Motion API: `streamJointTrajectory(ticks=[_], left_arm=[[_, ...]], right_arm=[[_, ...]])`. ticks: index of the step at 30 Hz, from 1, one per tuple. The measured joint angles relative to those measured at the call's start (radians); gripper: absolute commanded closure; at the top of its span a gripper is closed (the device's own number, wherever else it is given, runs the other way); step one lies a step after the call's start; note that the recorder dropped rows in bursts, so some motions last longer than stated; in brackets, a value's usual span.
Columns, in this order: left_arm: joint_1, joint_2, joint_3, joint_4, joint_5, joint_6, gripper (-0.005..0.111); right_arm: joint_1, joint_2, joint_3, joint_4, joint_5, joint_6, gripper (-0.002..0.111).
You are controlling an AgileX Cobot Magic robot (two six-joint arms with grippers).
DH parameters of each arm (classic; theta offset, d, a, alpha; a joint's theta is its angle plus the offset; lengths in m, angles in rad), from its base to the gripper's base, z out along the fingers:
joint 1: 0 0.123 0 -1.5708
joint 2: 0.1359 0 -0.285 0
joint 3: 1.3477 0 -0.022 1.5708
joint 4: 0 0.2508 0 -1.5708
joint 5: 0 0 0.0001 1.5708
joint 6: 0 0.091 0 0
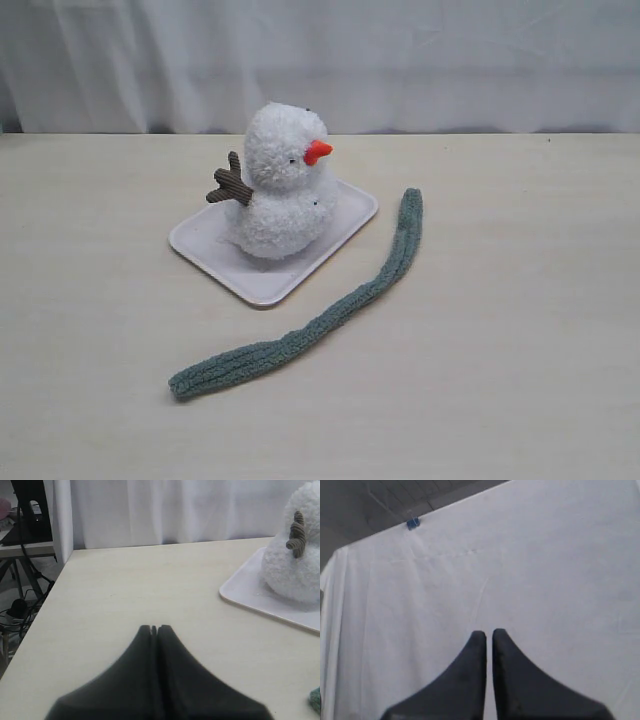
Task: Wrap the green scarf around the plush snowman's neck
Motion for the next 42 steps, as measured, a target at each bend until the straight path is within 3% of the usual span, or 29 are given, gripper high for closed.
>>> streamJointTrajectory(ticks=[4,8,12,19,21,25,28,36,39,42], left_arm=[[0.0,0.0,0.0,0.0,0.0,0.0,0.107],[0.0,0.0,0.0,0.0,0.0,0.0,0.107],[0.0,0.0,0.0,0.0,0.0,0.0,0.107],[0.0,0.0,0.0,0.0,0.0,0.0,0.107],[0.0,0.0,0.0,0.0,0.0,0.0,0.107],[0.0,0.0,0.0,0.0,0.0,0.0,0.107],[0.0,0.0,0.0,0.0,0.0,0.0,0.107],[0.0,0.0,0.0,0.0,0.0,0.0,0.107],[-0.001,0.0,0.0,0.0,0.0,0.0,0.107],[-0.001,0.0,0.0,0.0,0.0,0.0,0.107]], right_arm=[[0.0,0.02,-0.125,-0.115,0.151,0.139,0.09],[0.0,0.136,-0.292,-0.35,0.28,0.3,0.062],[0.0,0.307,-0.445,-0.688,0.36,0.587,0.038],[0.0,0.625,-0.632,-1.432,0.245,1.27,0.037],[0.0,0.733,-0.681,-1.529,0.162,1.342,0.037],[0.0,0.922,-0.772,-1.59,0.069,1.197,0.037],[0.0,1.001,-0.8,-1.605,0.117,1.08,0.038],[0.0,1.123,-0.792,-1.613,0.649,1.007,0.038],[0.0,1.189,-0.796,-1.483,0.714,0.908,0.038],[0.0,1.268,-0.829,-1.155,0.812,0.605,0.038]])
